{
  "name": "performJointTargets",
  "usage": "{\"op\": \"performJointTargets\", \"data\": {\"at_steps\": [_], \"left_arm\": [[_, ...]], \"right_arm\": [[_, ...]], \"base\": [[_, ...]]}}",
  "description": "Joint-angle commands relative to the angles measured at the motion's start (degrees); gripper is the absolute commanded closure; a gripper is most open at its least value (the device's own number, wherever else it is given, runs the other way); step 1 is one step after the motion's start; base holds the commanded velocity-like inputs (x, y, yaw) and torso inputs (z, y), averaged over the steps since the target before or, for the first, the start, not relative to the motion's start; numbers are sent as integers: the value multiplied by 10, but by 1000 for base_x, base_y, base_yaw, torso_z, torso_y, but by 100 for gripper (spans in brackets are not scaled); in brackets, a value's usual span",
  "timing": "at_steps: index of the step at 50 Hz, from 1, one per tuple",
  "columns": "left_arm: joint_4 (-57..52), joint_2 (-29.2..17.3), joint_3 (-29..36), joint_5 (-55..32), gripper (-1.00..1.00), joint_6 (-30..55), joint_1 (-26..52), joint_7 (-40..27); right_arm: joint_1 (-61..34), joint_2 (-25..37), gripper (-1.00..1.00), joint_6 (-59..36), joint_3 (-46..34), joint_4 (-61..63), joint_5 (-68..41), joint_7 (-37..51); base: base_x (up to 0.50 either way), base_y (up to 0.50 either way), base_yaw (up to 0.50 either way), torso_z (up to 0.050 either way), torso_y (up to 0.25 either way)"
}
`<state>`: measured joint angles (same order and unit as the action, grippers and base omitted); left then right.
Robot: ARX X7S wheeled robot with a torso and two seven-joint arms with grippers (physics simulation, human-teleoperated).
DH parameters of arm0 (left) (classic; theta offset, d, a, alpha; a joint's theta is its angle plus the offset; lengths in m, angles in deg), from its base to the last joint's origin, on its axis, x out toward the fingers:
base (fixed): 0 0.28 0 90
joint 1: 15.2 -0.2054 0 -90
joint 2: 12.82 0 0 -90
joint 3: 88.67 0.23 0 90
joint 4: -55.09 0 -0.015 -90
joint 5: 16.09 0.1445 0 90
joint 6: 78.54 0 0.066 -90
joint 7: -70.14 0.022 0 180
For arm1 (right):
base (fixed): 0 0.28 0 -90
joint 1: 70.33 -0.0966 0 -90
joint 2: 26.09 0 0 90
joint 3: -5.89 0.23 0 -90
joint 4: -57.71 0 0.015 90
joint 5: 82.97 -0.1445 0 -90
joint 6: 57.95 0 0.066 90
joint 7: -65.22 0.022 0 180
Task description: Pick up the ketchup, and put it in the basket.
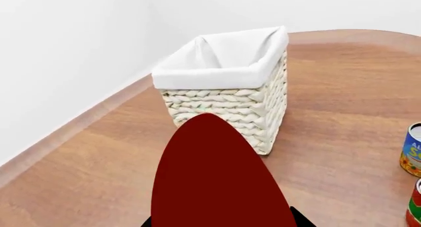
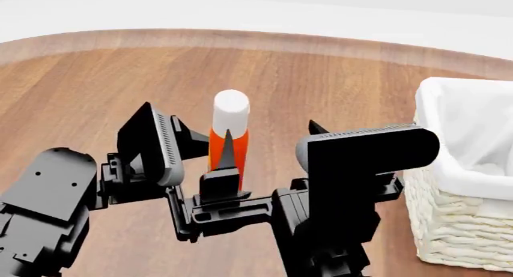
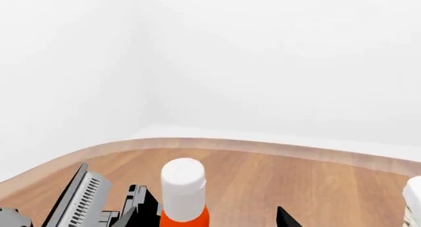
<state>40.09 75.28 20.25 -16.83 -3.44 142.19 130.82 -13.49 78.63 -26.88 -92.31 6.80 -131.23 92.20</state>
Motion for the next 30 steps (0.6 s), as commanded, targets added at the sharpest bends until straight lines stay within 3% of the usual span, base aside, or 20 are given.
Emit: {"op": "performJointTargets", "data": {"at_steps": [1,30], "left_arm": [[-1,12,-17,-17,100,3,3,27],[-1,12,-1,-20,100,-4,-1,32]], "right_arm": [[-37,-27,-100,39,-12,-97,38,-46],[-76,-56,-100,107,-53,-247,73,-97]], "base": [[0,0,0,0,0],[0,0,0,0,0]]}}
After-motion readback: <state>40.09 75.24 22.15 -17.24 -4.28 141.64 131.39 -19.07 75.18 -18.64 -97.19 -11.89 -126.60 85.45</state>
